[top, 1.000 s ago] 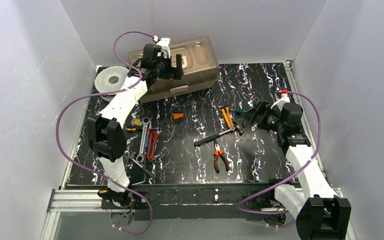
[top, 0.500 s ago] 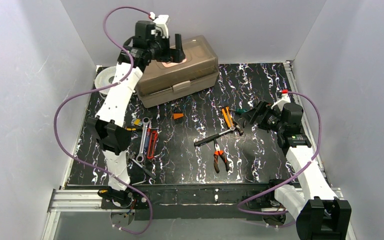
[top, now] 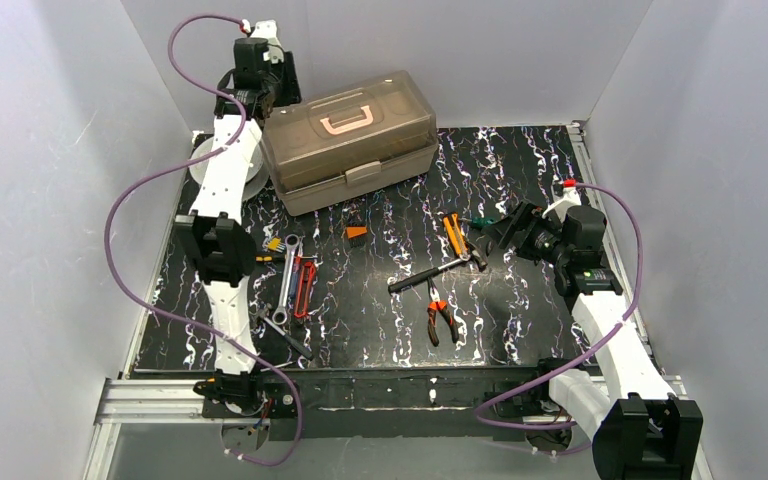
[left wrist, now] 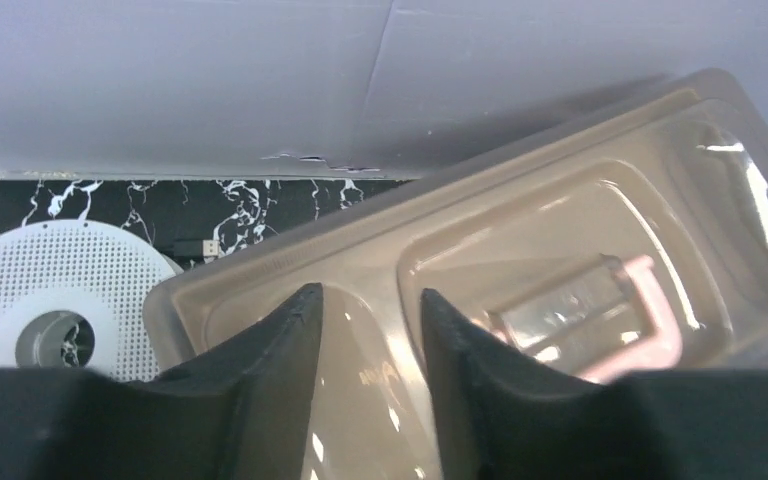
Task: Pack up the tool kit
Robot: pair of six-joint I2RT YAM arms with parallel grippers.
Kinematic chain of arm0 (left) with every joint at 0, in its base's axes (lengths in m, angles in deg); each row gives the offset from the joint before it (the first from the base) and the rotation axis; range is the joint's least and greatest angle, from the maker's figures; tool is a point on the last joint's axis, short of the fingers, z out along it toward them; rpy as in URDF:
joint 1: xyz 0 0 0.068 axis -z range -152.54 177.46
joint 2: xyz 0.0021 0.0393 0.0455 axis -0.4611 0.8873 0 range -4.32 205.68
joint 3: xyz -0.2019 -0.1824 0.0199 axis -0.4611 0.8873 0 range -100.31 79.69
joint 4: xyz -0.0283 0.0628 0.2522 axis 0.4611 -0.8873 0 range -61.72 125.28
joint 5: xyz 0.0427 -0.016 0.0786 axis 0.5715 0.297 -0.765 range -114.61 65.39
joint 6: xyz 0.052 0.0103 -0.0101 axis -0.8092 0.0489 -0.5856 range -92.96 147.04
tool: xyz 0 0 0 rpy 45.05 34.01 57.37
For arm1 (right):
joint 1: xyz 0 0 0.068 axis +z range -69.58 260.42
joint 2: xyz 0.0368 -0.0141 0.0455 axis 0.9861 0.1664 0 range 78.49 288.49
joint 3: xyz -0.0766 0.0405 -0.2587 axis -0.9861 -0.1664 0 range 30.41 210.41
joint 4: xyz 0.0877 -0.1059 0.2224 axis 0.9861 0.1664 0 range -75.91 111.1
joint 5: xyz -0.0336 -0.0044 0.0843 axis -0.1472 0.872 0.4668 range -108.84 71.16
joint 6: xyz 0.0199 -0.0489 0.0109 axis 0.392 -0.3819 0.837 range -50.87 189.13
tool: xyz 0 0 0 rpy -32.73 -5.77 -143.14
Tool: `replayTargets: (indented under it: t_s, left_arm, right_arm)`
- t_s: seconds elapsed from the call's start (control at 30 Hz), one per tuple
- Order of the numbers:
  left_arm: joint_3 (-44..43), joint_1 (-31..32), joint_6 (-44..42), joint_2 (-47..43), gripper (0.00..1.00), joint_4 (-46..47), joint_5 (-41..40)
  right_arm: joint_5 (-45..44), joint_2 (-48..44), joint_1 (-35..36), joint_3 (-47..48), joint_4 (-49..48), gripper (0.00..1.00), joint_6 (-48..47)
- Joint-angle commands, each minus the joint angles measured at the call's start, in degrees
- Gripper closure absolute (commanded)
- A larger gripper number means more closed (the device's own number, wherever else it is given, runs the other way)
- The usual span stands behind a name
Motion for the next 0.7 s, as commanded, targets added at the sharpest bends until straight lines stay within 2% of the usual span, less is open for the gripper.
replayTargets:
  t_s: [0.0,0.07,0.17,0.3,0.5,0.6,0.67]
  left_arm:
    - [-3.62,-2.08,2.84,3.33,0.74,4.24,-0.54]
    - [-2.04,-2.54,2.82,4.32,0.99,7.9,-1.57]
    - [-3.17,-3.24,2.26,7.97,1.0,10.04,-3.9]
    - [-9.48,-4.9,3.92,14.56,1.0,6.14,-3.5]
    - [-3.28,-5.77,6.34,13.38,1.0,4.38,0.36]
    - [-3.51,-5.85,7.58,12.05,1.0,-0.94,9.19]
    - [0.34,-5.83,8.37,9.17,1.0,-3.86,16.45]
  right_arm:
    - [-0.67,0.01,0.4,1.58,-0.72,0.15,-1.05]
    - [-1.05,0.14,0.34,1.46,-0.71,0.15,-1.32]
    - [-1.46,0.56,0.41,1.68,-0.5,0.15,-1.49]
    - [-1.71,1.42,0.44,1.64,-0.62,0.15,-1.48]
    - [-1.74,2.01,0.43,1.75,-0.62,0.15,-1.5]
    - [-0.98,2.0,0.48,1.6,-0.63,0.15,-1.15]
    - [0.27,2.02,0.5,1.91,-0.09,0.15,-0.68]
